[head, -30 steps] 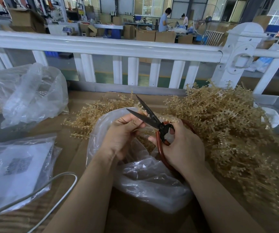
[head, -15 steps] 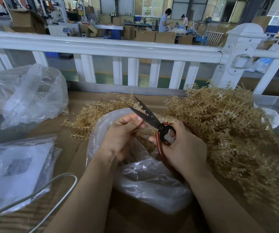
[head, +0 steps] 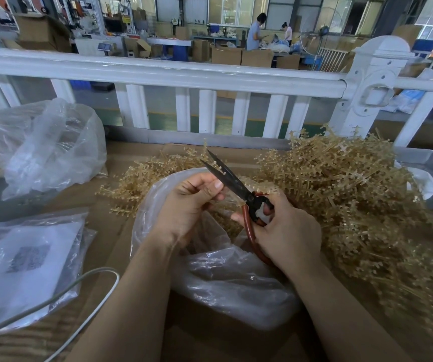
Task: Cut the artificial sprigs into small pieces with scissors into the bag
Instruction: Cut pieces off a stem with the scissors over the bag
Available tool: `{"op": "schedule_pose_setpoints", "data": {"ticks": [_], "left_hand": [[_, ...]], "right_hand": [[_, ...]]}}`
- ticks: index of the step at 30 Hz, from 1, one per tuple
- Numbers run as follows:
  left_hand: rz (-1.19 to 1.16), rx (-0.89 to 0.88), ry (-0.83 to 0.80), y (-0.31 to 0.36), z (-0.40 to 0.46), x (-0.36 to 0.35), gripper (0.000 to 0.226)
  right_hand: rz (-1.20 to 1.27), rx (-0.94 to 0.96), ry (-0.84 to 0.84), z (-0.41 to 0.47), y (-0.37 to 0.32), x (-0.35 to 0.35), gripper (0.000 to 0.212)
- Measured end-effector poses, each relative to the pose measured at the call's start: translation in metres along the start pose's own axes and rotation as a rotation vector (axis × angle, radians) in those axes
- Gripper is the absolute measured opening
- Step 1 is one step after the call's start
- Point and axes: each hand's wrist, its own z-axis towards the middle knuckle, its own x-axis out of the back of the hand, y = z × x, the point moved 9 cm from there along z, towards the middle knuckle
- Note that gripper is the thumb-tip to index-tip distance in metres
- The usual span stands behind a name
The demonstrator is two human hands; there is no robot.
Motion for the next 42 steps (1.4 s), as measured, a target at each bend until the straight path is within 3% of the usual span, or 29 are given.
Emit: {"op": "schedule_pose_setpoints", "data": {"ticks": [6, 14, 19, 42], "left_hand": [[-0.145, -0.046, 0.005, 0.004, 0.002, 0.004, 0.003], [-0.058, -0.084, -0.023, 0.006, 0.003, 0.005, 0.009], [-0.134, -0.055, -0.056, 0.004, 0.002, 0.005, 0.009], [-0.019, -0.029, -0.137, 0.002, 0.001, -0.004, 0.014]], "right_hand": [[0.011, 0.002, 0.004, 0.000, -0.001, 0.001, 0.068], [-0.001, 0.028, 0.017, -0.001, -0.006, 0.003, 0.061], [0.023, 0.046, 0.037, -0.002, -0.009, 0.005, 0.057], [0.022, 0.032, 0.011, -0.002, -0.002, -0.001, 0.070]]}}
